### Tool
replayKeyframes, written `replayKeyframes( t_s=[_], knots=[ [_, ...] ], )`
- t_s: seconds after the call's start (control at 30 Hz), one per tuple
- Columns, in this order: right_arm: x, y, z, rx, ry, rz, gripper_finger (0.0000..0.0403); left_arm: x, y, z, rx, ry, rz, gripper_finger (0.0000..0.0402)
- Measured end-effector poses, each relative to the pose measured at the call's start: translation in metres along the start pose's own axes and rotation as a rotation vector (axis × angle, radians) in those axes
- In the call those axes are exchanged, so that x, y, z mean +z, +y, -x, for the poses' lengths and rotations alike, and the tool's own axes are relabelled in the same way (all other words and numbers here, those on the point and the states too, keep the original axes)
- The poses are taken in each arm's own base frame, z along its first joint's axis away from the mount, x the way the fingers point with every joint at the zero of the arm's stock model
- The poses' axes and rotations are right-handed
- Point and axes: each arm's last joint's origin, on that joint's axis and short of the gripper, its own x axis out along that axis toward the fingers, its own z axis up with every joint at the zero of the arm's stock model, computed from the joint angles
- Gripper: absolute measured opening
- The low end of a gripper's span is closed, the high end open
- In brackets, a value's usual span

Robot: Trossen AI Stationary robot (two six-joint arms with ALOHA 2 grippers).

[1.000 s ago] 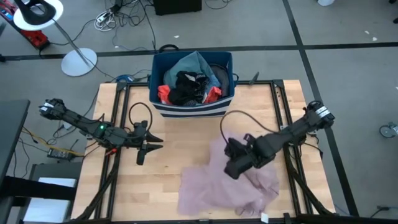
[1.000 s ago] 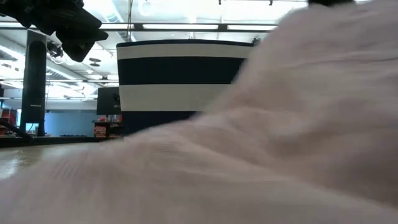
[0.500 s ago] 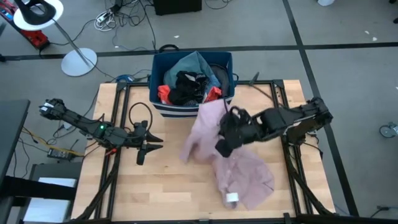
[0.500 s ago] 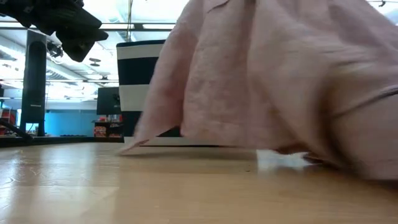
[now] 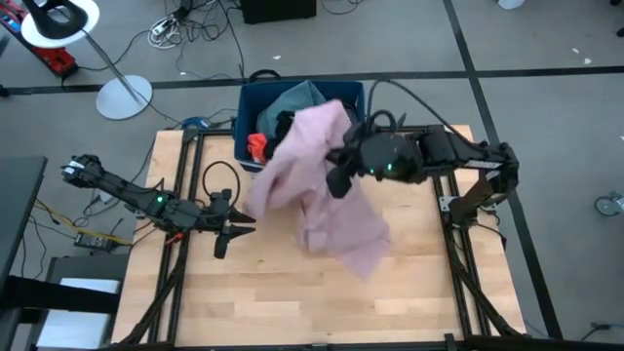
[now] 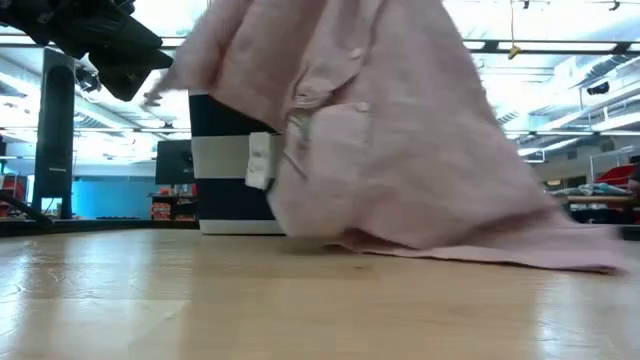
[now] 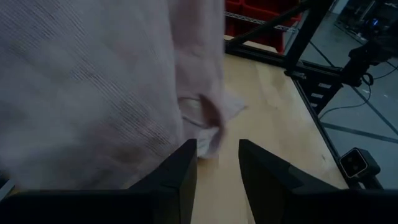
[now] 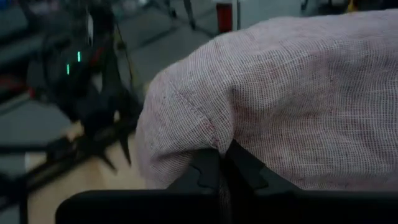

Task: Sort clothes
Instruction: Put the pink polo shirt into the blue bin

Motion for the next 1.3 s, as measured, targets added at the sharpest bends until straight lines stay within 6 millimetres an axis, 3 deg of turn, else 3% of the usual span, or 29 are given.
replayKeyframes(
  t_s=[0.33, 0.83, 0.93, 1.03, 1.2, 1.3],
  knots=[
    [0.054, -0.019, -0.011, 0.023, -0.352, -0.061, 0.0006, 0.0, 0.0, 0.0, 0.0, 0.001, 0.0, 0.0124],
    [0.108, -0.081, -0.023, -0.038, -0.664, -0.118, 0.0006, 0.001, 0.003, 0.0, 0.108, -0.04, -0.03, 0.0124],
    [0.108, -0.089, -0.039, -0.034, -0.632, -0.107, 0.0006, 0.001, 0.004, 0.0, 0.129, -0.05, -0.033, 0.0124],
    [0.102, -0.092, -0.07, -0.001, -0.563, -0.097, 0.0006, 0.001, 0.004, 0.0, 0.131, -0.049, -0.067, 0.0124],
    [0.081, -0.092, -0.129, -0.004, -0.409, -0.067, 0.0006, 0.002, 0.004, 0.0, 0.128, -0.051, -0.078, 0.0124],
    [0.069, -0.093, -0.147, -0.03, -0.327, -0.071, 0.0006, 0.002, 0.003, 0.0, 0.125, -0.049, -0.079, 0.0124]
  ],
)
